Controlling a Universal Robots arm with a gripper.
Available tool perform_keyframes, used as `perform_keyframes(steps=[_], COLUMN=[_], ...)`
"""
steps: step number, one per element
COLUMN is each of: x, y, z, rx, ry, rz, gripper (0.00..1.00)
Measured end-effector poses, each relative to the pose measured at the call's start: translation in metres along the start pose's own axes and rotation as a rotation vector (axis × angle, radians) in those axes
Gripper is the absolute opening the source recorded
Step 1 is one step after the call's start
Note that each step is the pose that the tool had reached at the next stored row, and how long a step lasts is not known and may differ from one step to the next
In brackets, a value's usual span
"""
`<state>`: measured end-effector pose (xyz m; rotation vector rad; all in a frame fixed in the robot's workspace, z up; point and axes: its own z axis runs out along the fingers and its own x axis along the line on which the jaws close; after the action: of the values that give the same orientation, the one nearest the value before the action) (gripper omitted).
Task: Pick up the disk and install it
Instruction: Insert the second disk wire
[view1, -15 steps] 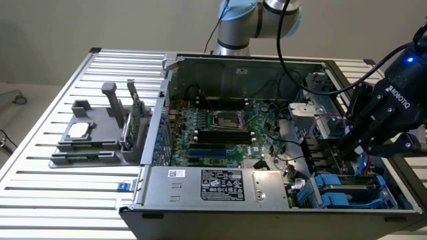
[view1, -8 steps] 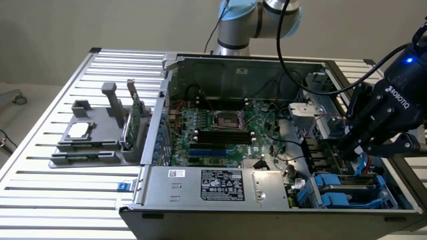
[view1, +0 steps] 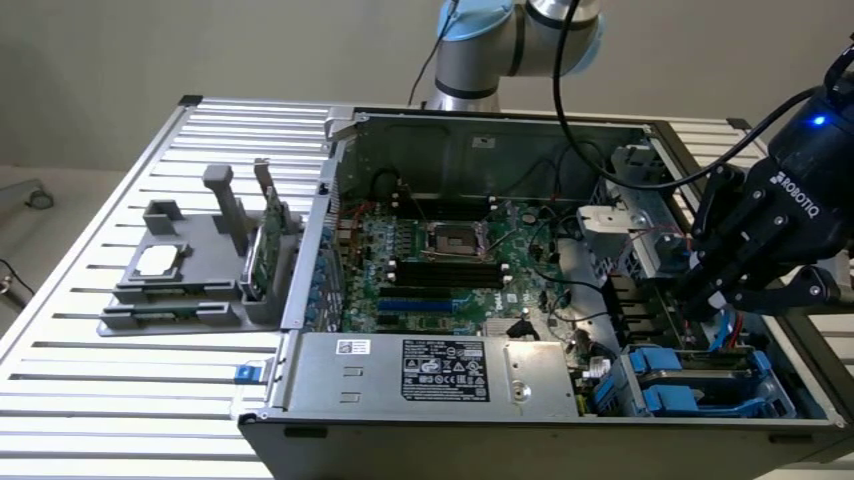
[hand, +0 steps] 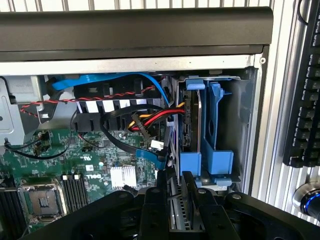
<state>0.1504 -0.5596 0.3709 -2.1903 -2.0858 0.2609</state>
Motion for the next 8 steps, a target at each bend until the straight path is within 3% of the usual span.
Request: perform_keyframes(steps=[8], x=[0.0000], y=[0.0000], z=[0.0000], rx=[0.0000], ry=[0.0000], rz=[0.000], gripper=[0.26])
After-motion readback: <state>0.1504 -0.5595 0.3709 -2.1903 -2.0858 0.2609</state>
